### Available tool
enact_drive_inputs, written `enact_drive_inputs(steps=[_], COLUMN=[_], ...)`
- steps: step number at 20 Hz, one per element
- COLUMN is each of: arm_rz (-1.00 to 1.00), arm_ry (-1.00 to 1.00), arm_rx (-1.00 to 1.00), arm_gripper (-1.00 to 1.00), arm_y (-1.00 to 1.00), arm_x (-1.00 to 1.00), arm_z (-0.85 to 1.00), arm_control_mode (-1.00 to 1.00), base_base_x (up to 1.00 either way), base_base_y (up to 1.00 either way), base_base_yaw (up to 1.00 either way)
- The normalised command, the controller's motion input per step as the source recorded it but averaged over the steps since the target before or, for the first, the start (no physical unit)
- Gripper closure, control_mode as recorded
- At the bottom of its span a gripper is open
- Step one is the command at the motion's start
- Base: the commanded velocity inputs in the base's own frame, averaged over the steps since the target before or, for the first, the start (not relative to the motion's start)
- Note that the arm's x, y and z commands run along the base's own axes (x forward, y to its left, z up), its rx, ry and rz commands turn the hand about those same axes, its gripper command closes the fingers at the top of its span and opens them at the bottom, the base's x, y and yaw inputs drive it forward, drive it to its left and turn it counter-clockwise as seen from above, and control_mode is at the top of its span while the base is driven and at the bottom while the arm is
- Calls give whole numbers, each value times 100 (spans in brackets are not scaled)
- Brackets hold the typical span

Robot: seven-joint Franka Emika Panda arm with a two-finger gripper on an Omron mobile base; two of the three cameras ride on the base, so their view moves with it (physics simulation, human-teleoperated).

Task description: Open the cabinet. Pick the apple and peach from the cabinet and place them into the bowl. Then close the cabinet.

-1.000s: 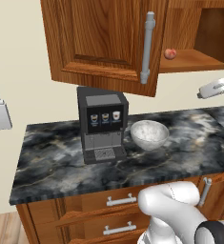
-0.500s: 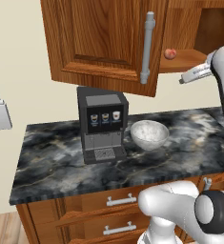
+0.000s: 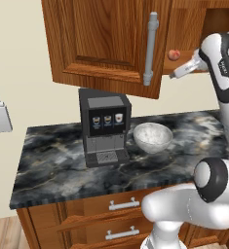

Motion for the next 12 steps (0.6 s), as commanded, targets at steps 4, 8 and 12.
enact_drive_inputs(steps=[4,8,12], arm_rz=[27,21,20], arm_ry=[-1,-3,-2], arm_rx=[2,1,3], arm_gripper=[-100,-100,-100], arm_y=[14,30,52], arm_x=[79,79,39], arm_z=[0,0,0], arm_control_mode=[-100,-100,-100], base_base_x=[0,0,0], base_base_y=[0,0,0], base_base_yaw=[0,0,0])
